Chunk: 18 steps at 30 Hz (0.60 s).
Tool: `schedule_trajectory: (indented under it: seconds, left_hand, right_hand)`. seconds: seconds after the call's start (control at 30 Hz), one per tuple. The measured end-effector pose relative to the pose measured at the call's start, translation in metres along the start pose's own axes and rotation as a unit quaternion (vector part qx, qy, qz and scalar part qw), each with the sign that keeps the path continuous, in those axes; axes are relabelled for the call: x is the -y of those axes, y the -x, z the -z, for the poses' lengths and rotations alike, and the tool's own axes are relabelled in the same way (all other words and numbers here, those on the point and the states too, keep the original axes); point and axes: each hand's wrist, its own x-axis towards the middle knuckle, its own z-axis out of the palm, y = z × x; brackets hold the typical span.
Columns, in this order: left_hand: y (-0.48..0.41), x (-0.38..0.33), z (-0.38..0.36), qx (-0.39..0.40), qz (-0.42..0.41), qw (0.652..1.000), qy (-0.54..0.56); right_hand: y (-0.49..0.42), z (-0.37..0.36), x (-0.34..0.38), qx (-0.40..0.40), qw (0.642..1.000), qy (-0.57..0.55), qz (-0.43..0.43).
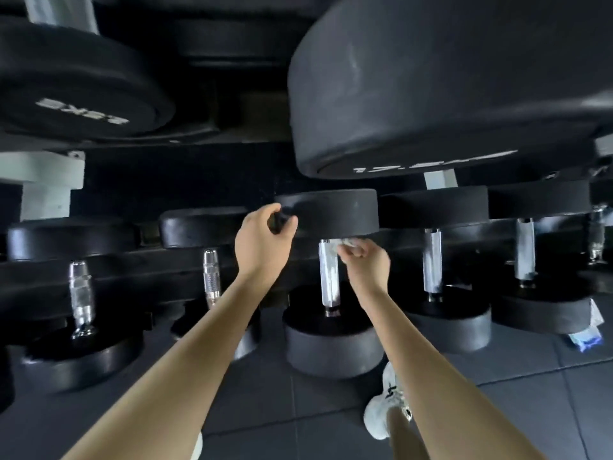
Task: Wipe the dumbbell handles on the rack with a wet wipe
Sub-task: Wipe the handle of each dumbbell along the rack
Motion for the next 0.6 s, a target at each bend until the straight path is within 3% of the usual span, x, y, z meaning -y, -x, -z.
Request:
schedule_trajectory:
  seconds: [0.17, 0.3, 0.6]
  left_hand:
    - [-0.021, -0.016, -0.016, 0.064, 0.000, 0.997, -0.053]
    - [-0.027, -0.016, -0.028, 0.082, 0.010, 0.997, -0.011]
    - [-0.010, -0.004, -0.047, 0.033, 0.015, 0.999, 0.021]
  right_hand:
    - [-0.003, -0.009, -0.018, 0.078, 0.992, -0.087, -0.048]
    - [-0.007, -0.012, -0.023, 0.031, 0.977, -0.200, -0.073]
    - [0.001, -0.027, -0.045, -0.031, 0.995, -0.090, -0.006]
